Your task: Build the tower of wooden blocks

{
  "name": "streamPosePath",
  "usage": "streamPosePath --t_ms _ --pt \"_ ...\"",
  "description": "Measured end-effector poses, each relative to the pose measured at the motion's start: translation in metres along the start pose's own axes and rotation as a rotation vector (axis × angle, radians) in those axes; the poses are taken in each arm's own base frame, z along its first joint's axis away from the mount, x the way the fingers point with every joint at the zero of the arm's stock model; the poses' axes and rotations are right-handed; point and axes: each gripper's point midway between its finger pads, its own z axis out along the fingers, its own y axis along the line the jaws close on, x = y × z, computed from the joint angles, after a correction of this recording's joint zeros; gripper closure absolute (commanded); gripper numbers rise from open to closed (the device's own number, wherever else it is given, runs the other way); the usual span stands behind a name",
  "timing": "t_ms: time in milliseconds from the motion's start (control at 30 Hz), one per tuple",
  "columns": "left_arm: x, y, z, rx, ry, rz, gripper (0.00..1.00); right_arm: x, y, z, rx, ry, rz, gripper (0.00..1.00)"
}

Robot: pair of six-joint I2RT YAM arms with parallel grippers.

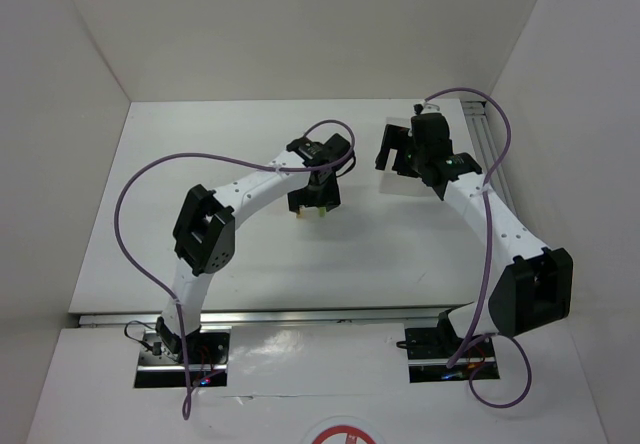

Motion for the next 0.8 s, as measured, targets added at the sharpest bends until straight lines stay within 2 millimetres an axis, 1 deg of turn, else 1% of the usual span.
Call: streamPosePath --t_ms 33,100,167,233,300,800 --pt "0.0 0.0 0.0 0.0 0.0 0.0 0.18 0.0002 -0.0001 0.0002 0.0 0.001 0.0 0.03" --pt "-0.0002 0.0002 0.0001 0.0 0.0 0.0 0.24 0.0009 -0.0003 0.0011 0.002 0.003 0.0 0.03" --pt "-0.0018 0.0016 0.0007 -0.002 -0.001 -0.003 0.28 0.0017 -0.0005 0.0021 0.003 0.007 -0.001 0.03" --pt "-0.0023 0.0021 0.0009 -0.003 -0.001 -0.003 0.28 0.0022 0.0011 0.0025 0.0 0.008 -0.003 0.03" --pt "-0.0026 0.0024 0.001 -0.004 -0.001 -0.004 0.3 0.0023 0.0012 0.0026 0.0 0.009 -0.003 0.03" --pt "-0.0059 0.0056 0.0022 -0.007 -0.001 -0.01 0.29 0.0022 0.0013 0.0031 0.0 0.009 -0.003 0.03"
